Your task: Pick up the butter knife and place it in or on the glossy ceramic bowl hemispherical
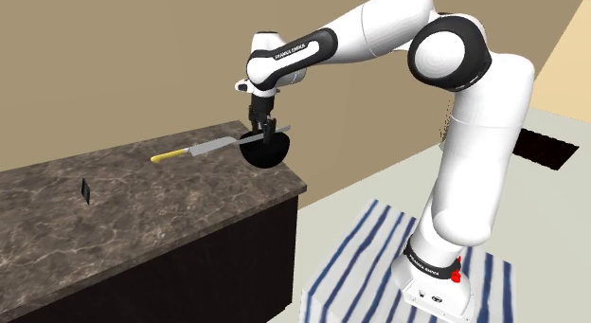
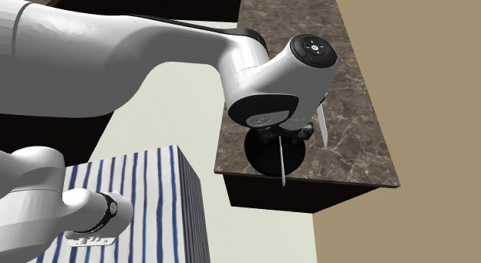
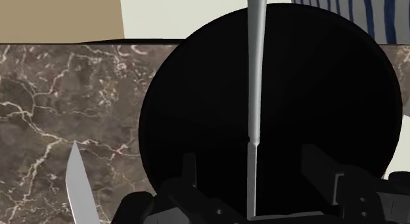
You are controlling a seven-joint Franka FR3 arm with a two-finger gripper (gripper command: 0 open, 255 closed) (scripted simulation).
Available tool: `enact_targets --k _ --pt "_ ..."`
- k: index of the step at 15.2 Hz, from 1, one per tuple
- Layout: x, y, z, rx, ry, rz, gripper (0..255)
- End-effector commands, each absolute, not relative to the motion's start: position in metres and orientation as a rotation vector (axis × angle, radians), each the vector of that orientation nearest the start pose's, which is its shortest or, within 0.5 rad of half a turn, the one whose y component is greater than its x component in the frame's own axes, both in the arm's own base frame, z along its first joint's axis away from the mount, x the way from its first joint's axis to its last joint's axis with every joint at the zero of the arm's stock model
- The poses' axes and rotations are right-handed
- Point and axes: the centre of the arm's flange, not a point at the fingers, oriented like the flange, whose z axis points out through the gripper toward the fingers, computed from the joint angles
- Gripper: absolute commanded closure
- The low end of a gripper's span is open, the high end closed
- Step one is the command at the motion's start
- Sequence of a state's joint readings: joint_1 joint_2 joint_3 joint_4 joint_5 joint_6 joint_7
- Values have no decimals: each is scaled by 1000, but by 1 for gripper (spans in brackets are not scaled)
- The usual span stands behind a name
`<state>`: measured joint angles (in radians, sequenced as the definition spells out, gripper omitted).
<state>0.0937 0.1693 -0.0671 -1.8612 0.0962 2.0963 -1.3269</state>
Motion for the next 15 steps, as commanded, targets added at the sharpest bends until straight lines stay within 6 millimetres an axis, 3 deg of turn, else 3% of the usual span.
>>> enact_targets --k 1,3,7,15 --pt "610 23 434 -2475 -1899 -152 0" --pt "610 23 434 -2475 -1899 -152 0" --pt "607 19 483 -2475 -1899 -152 0" --pt "607 19 483 -2475 -1899 -152 0"
